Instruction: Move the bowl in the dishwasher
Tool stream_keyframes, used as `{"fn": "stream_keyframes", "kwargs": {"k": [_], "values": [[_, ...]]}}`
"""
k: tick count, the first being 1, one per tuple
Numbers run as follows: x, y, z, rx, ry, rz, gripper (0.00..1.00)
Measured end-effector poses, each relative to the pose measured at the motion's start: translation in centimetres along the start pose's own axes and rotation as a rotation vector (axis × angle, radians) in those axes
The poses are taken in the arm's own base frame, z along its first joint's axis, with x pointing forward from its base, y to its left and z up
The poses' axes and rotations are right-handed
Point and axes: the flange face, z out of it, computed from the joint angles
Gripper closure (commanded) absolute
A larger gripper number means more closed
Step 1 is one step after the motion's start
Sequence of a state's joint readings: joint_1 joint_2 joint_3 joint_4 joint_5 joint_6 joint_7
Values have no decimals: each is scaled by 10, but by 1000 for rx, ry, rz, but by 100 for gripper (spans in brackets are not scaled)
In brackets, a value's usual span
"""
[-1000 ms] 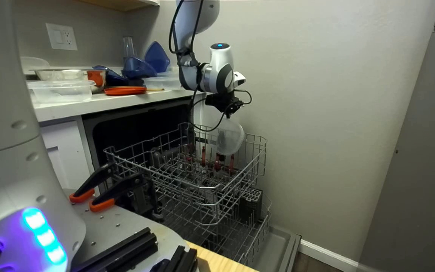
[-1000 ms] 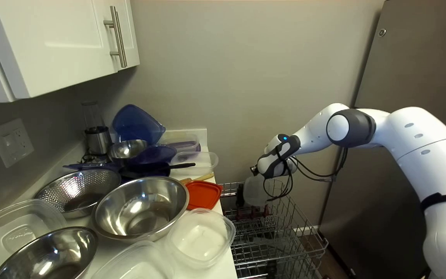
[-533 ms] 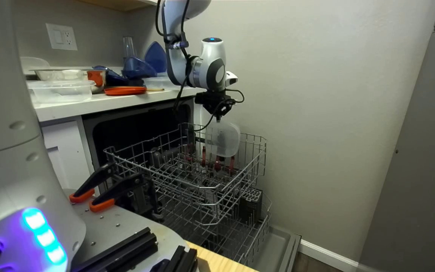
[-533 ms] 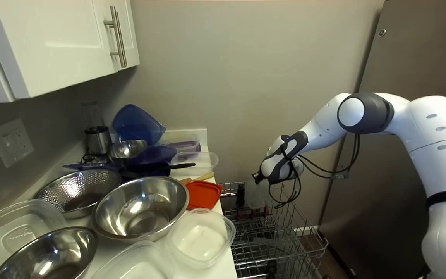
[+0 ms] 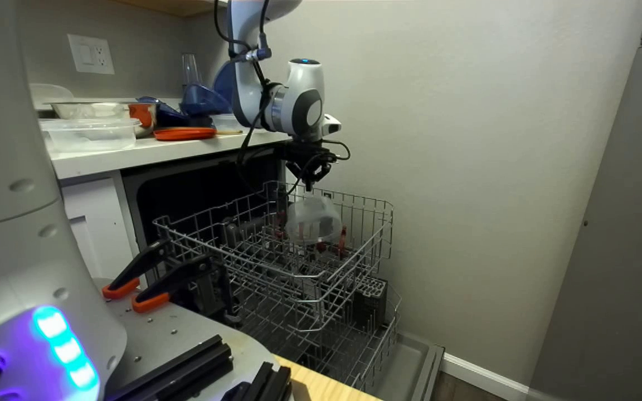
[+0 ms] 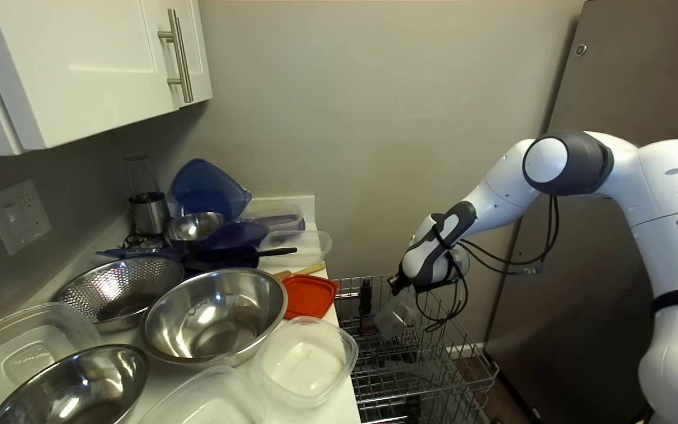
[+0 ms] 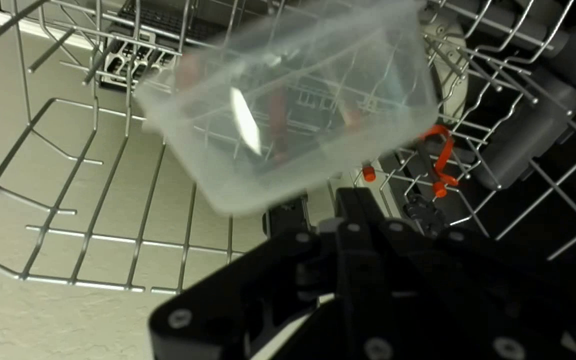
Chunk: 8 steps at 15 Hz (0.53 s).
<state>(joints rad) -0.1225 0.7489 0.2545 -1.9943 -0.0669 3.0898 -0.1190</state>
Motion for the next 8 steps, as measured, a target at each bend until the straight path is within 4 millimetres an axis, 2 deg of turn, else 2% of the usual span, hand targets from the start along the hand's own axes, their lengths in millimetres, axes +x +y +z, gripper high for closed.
{"fn": "stream_keyframes", "kwargs": {"k": [5,8], "values": [[-30,0,10,16,-78,12,100],[-39,3,12,17,-98,19,100]]}}
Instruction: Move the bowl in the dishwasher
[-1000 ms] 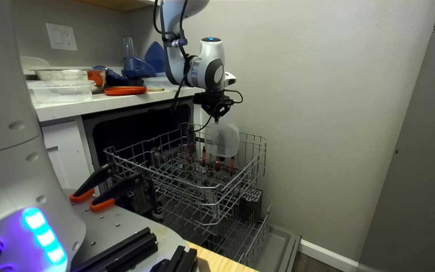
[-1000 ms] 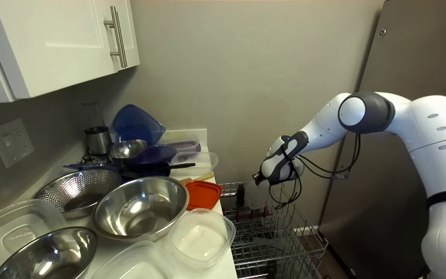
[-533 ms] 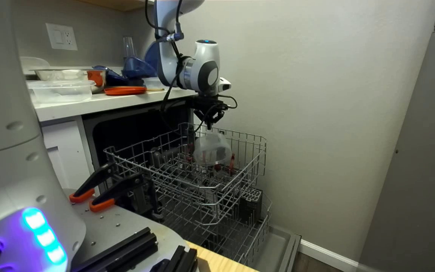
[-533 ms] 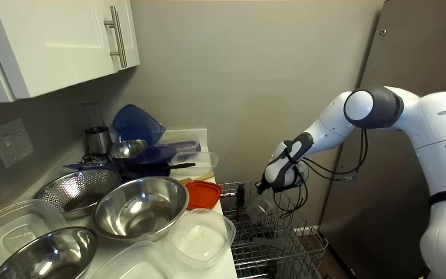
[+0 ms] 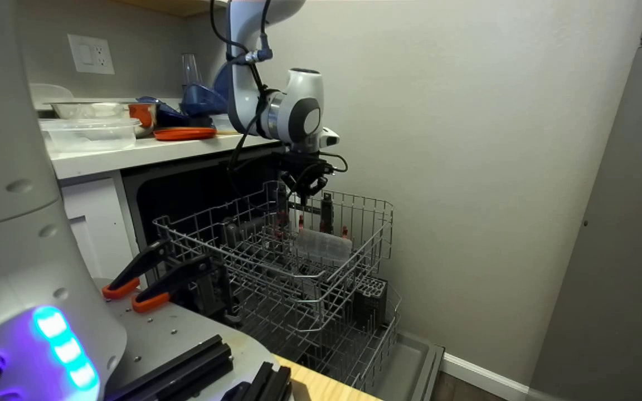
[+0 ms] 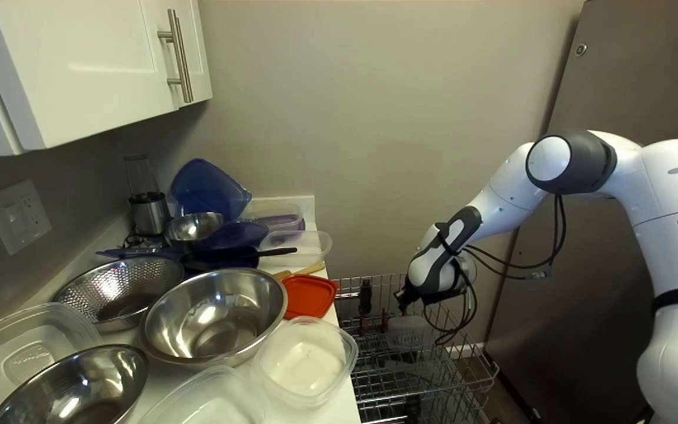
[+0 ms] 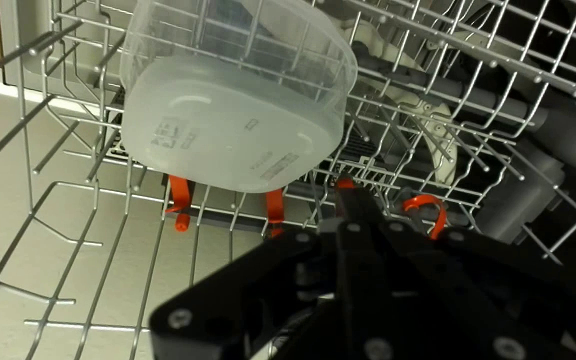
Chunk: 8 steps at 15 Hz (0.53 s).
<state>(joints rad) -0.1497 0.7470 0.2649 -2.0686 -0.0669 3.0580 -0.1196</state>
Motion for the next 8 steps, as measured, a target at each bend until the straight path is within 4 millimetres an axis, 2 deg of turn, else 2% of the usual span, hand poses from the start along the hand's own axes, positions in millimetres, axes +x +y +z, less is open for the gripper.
{"fn": "stream_keyframes", "kwargs": {"k": [8], "values": [[-6,7,-15,-75,-14,-75,100]]}}
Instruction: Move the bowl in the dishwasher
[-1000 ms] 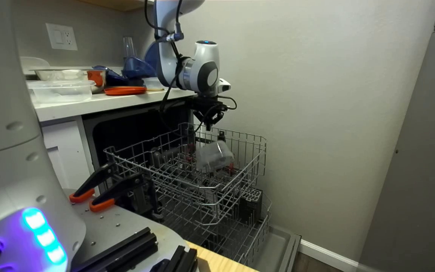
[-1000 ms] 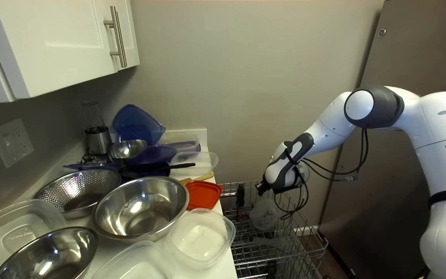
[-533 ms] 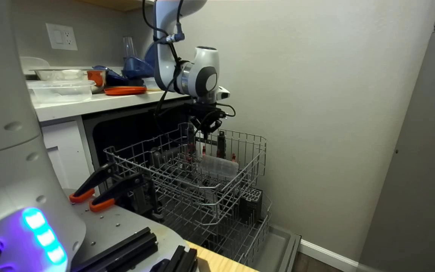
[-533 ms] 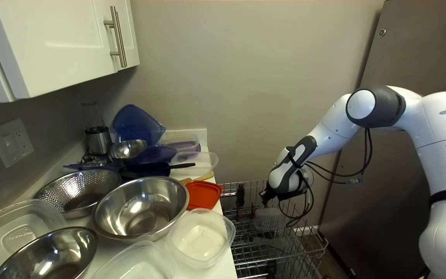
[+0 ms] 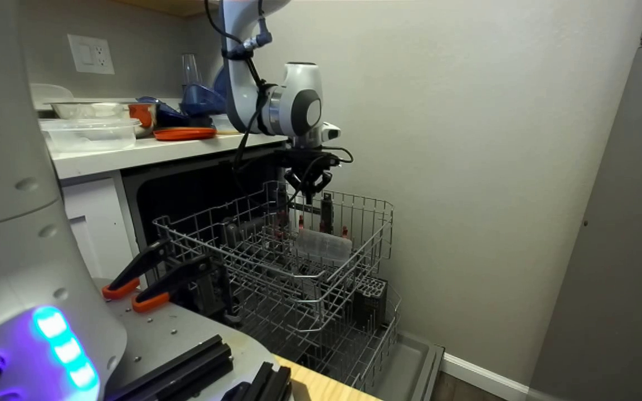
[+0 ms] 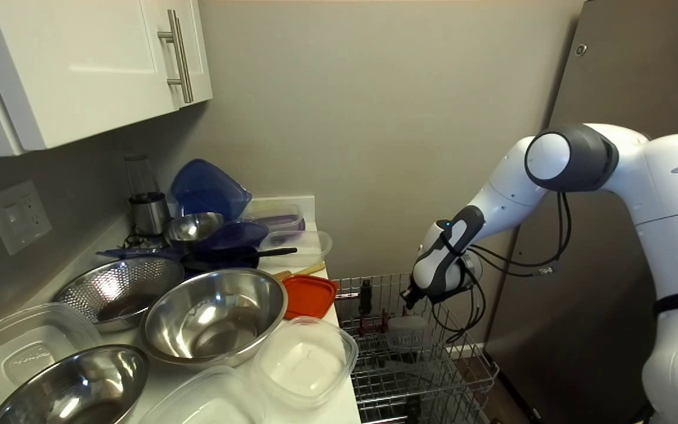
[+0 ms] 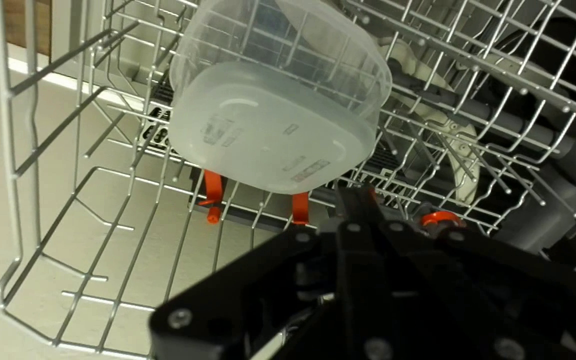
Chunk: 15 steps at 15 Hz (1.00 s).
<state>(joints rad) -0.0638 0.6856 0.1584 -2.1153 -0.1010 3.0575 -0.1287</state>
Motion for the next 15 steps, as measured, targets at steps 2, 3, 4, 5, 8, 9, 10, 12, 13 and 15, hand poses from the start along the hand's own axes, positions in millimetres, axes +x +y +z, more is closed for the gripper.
{"fn": "stream_keyframes", "kwargs": {"k": [2,3,4,5,8,9,10,12,13,15], "values": [[-2,2,-8,-41,-7,-46,100],[-3,3,-13,-64,-14,-75,100],[-5,5,-18,-88,-24,-105,100],[-8,6,-23,-110,-37,-132,100],[-15,11,-39,-178,-66,-215,100],[-17,12,-44,-199,-72,-243,100],[-18,13,-48,-219,-77,-269,100],[-21,15,-56,-258,-85,-311,100],[-22,15,-59,-275,-88,-329,100],[-24,15,-64,-306,-96,-358,100]]}}
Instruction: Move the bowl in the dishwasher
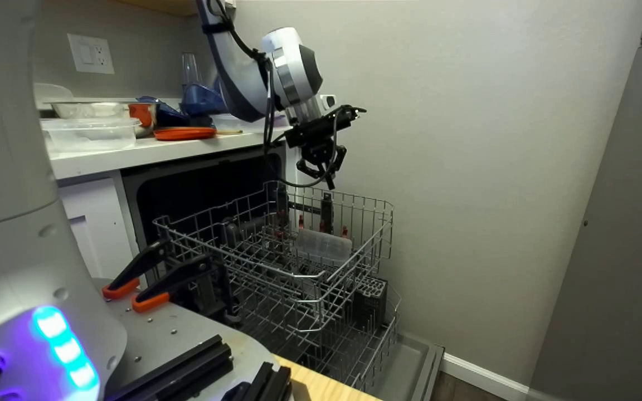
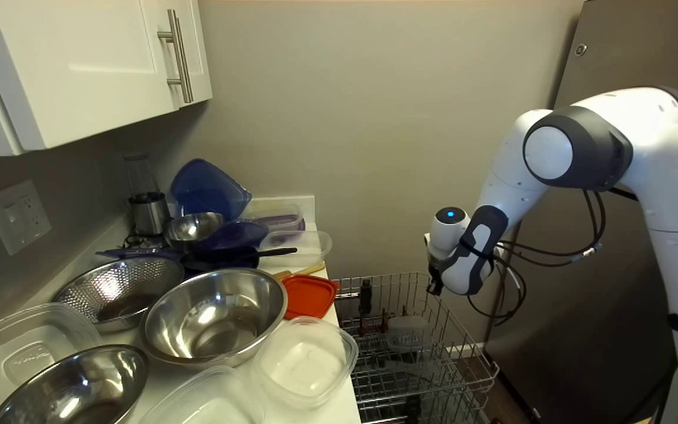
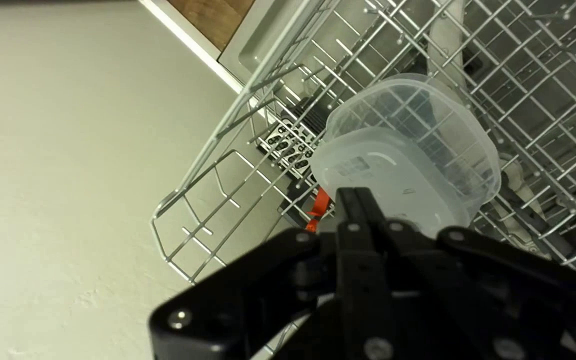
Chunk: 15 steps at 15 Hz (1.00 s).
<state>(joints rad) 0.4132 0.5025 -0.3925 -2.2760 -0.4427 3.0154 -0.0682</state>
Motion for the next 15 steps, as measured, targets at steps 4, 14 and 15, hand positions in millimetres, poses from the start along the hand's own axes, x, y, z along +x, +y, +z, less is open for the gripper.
{"fn": "stream_keyframes", "kwargs": {"k": [4,14,15], "values": [[-4,-2,-6,-46,-18,-31,73],[-3,-3,-7,-53,-19,-40,73],[-3,-3,-7,-53,-19,-41,73]]}}
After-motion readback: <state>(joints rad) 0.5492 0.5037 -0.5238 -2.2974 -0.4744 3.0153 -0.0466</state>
